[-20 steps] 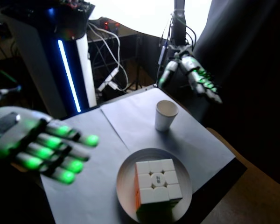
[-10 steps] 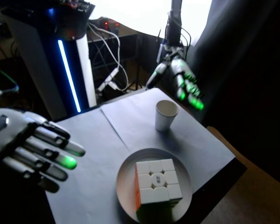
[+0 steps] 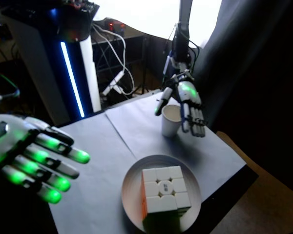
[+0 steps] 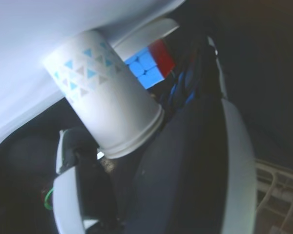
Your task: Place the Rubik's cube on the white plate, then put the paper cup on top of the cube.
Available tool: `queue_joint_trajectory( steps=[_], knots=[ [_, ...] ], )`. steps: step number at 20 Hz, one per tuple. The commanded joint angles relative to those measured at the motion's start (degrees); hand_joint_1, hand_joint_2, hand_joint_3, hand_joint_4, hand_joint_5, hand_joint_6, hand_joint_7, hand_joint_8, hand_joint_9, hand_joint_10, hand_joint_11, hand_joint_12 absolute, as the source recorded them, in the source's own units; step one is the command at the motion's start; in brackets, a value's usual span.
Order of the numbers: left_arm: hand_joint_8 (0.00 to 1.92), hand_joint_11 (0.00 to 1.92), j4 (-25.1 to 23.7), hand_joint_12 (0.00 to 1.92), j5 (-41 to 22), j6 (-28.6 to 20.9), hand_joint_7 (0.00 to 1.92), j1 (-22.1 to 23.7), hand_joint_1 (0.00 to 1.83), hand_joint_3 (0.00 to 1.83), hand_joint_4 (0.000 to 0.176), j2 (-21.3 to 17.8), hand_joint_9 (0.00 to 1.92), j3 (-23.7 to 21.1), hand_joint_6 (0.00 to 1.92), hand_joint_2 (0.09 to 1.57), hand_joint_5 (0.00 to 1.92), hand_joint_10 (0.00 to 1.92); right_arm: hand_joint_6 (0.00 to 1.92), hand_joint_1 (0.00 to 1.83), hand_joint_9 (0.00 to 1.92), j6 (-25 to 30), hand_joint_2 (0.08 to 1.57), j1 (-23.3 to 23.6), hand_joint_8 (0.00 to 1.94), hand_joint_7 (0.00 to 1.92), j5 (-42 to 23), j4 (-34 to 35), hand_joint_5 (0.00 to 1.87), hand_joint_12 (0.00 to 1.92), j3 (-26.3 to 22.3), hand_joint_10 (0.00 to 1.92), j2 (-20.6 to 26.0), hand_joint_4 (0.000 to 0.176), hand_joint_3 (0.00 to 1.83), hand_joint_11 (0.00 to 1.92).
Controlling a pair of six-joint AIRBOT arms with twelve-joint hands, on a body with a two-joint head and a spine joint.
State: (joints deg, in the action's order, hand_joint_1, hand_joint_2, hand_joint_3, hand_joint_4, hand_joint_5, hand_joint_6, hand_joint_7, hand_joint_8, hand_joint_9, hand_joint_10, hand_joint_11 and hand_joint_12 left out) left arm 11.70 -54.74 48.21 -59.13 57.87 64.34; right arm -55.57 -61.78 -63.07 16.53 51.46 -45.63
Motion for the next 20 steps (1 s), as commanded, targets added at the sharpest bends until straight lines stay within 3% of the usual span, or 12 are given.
queue_joint_trajectory(
  steps=[1, 3, 5, 6, 8, 10, 11, 14, 16, 17, 18, 20],
  knots=[
    [1.45, 0.10, -0.18, 1.92, -7.36, -0.41, 0.11, 0.53, 1.00, 0.00, 0.110, -0.22, 0.10, -0.15, 1.22, 1.14, 0.16, 1.76, 0.00, 0.55, 0.04, 0.11, 1.17, 0.25, 0.00, 0.00, -7.05, -0.24, 0.00, 0.25, 0.14, 0.00, -0.14, 0.043, 0.00, 0.00],
    [1.71, 0.26, -1.11, 1.92, -9.12, -0.80, 0.09, 0.67, 1.04, 0.01, 0.077, -1.04, 0.15, -0.96, 1.56, 1.18, 0.11, 1.91, 0.00, 0.54, 0.04, 0.11, 1.17, 0.25, 0.00, 0.00, -7.04, -0.24, 0.00, 0.26, 0.16, 0.00, -0.19, 0.045, 0.00, 0.00],
    [1.76, 0.38, -2.24, 1.92, -10.83, -0.80, 0.13, 1.22, 1.09, 0.01, 0.059, -1.97, 0.24, -1.85, 1.76, 1.19, 0.09, 1.92, 0.00, 0.56, 0.03, 0.11, 1.17, 0.25, 0.00, 0.00, -7.04, -0.23, 0.00, 0.15, 0.17, 0.00, -0.31, 0.073, 0.00, 0.00],
    [1.71, 0.40, -2.70, 1.92, -11.41, -0.80, 0.51, 1.49, 1.23, 0.01, 0.051, -2.37, 0.27, -2.19, 1.83, 1.34, 0.08, 1.92, 0.00, 0.56, 0.05, 0.11, 1.18, 0.25, 0.00, 0.00, -7.04, -0.23, 0.00, 0.29, 0.17, 0.01, -0.34, 0.067, 0.00, 0.00],
    [1.72, 0.41, -4.02, 1.92, -13.09, -0.81, 0.52, 2.06, 1.25, 0.00, 0.047, -3.42, 0.27, -3.15, 1.85, 1.35, 0.13, 1.92, 0.00, 0.56, 0.04, 0.11, 1.18, 0.25, 0.00, 0.00, -7.04, -0.23, 0.00, 0.23, 0.23, 0.00, -0.42, 0.081, 0.00, 0.00],
    [1.82, 0.40, -5.25, 1.92, -14.95, -0.81, 0.38, 2.69, 1.42, 0.01, 0.076, -4.72, 0.47, -4.12, 1.87, 1.37, 0.14, 1.88, 0.00, 0.55, 0.04, 0.11, 1.18, 0.25, 0.00, 0.00, -7.04, -0.23, 0.00, 0.19, 0.29, 0.00, -0.53, 0.076, 0.00, 0.00],
    [1.85, 0.42, -5.57, 1.92, -15.52, -0.82, 0.35, 2.90, 1.41, 0.01, 0.057, -5.05, 0.46, -4.32, 1.88, 1.39, 0.11, 1.92, 0.00, 0.55, 0.03, 0.11, 1.18, 0.25, 0.00, 0.00, -7.04, -0.23, 0.00, 0.15, 0.33, 0.00, -0.59, 0.076, 0.00, 0.00],
    [1.79, 0.36, -6.46, 1.92, -15.25, -0.89, 0.47, 4.81, 1.23, 0.00, 0.061, -5.58, 0.20, -4.10, 1.76, 1.39, 0.12, 1.92, 0.00, 0.56, 0.03, 0.11, 1.19, 0.25, 0.00, 0.00, -7.04, -0.23, 0.00, 0.17, 0.45, 0.00, -0.78, 0.073, 0.00, 0.00],
    [1.81, 0.23, -7.49, 1.92, -13.03, -1.09, 0.45, 7.48, 1.23, 0.00, 0.113, -5.52, 0.12, -3.11, 1.79, 1.39, 0.08, 1.92, 0.00, 0.55, 0.04, 0.11, 1.18, 0.26, 0.00, 0.00, -7.04, -0.23, 0.00, 0.22, 0.49, 0.00, -0.85, 0.095, 0.00, 0.00],
    [1.82, 0.19, -8.32, 1.92, -10.92, -1.17, 0.45, 9.62, 1.22, 0.00, 0.109, -5.29, 0.10, -2.24, 1.78, 1.40, 0.07, 1.92, 0.00, 0.54, 0.04, 0.11, 1.18, 0.26, 0.00, 0.00, -7.04, -0.23, 0.00, 0.25, 0.54, 0.01, -0.90, 0.105, 0.00, 0.00],
    [1.87, 0.18, -9.73, 1.92, -8.91, -1.92, 0.04, 11.76, 1.21, 0.00, 0.141, -4.88, 0.10, -1.17, 1.80, 1.26, 0.07, 1.92, 0.00, 0.54, 0.03, 0.11, 1.17, 0.26, 0.00, 0.00, -7.04, -0.23, 0.00, 0.21, 0.58, 0.00, -0.96, 0.109, 0.00, 0.00],
    [1.91, 0.16, -13.51, 1.92, -3.26, -4.80, 0.00, 18.02, 1.14, 0.00, 0.170, -2.90, 0.07, 2.42, 1.74, 1.25, 0.09, 1.92, 0.00, 0.55, 0.03, 0.11, 1.17, 0.26, 0.00, 0.00, -7.04, -0.23, 0.00, 0.22, 0.71, 0.00, -1.11, 0.092, 0.00, 0.00]
  ],
)
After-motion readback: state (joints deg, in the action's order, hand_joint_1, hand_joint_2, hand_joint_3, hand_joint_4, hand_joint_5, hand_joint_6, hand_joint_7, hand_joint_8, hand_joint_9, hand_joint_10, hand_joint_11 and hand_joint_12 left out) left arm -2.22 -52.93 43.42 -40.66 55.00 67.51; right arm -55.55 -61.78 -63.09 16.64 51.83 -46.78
